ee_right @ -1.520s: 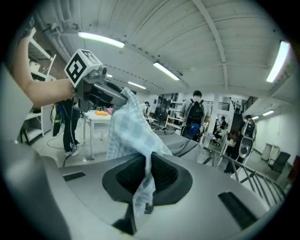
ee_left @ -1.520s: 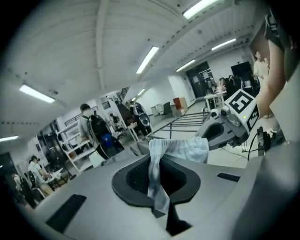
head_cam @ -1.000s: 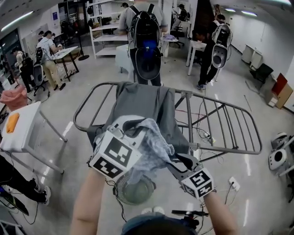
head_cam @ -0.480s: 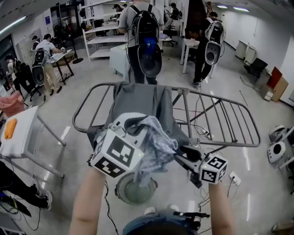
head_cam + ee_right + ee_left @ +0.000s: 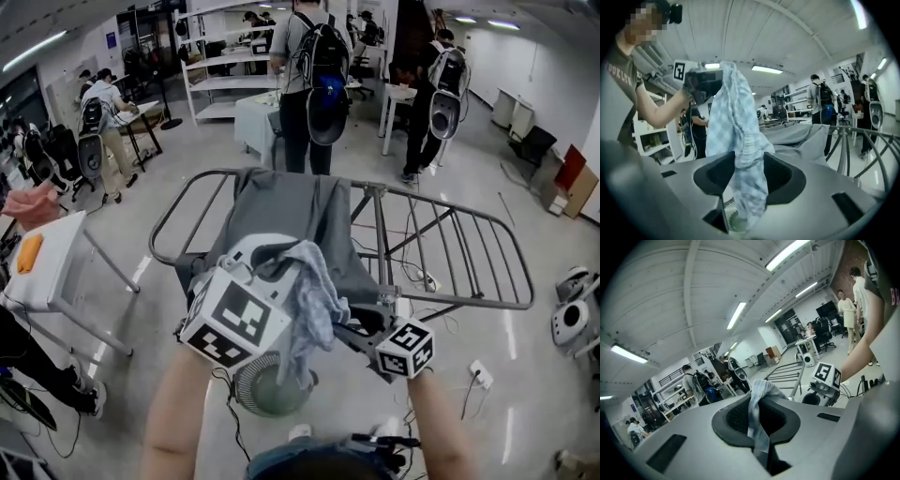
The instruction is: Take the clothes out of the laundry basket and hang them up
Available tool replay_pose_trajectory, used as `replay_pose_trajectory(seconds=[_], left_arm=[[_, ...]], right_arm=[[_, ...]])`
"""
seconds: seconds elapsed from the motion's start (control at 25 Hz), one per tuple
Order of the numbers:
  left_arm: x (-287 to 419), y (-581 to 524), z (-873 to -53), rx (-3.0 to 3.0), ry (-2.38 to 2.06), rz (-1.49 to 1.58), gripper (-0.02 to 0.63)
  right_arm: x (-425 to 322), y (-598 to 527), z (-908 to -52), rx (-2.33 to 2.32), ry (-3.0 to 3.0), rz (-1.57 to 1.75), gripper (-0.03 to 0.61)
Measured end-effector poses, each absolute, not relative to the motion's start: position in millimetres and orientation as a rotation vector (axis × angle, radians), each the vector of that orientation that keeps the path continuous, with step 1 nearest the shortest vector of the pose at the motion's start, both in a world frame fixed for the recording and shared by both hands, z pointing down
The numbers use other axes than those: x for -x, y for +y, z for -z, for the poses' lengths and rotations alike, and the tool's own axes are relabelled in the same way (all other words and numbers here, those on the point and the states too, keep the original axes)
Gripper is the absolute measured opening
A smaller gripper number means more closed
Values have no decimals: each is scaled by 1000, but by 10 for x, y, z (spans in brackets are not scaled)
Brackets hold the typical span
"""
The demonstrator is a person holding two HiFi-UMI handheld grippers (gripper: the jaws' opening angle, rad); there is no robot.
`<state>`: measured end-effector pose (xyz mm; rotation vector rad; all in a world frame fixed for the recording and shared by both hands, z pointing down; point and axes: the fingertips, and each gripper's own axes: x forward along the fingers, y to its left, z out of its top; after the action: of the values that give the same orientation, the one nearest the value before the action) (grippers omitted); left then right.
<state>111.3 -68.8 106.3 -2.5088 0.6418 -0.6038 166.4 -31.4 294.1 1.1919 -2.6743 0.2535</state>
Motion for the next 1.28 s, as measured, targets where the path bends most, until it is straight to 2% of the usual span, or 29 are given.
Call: replay_pose_trajectory(seconds=[0.04, 0.12, 0.36, 0.72, 1.28], left_arm=[[-1154, -644, -1069, 2504, 654, 610, 18], [-1179, -592, -1106, 2481, 695, 641, 18], [-1324, -473, -1214, 2444, 819, 737, 20], [-2390, -128, -1098, 2350, 880, 718, 19], [-4084, 346, -708, 2283, 784, 606, 20]], right_arm=[[-1675, -258, -2971, -1166, -2639, -193, 192], [-1779, -163, -2953, -1167, -2593, -87, 87], [-2768, 235, -2408, -1331, -2490, 98, 78], [-4218, 766, -1271, -1473, -1975, 569, 64], [-5699, 1639, -534, -1735, -1741, 662, 60]])
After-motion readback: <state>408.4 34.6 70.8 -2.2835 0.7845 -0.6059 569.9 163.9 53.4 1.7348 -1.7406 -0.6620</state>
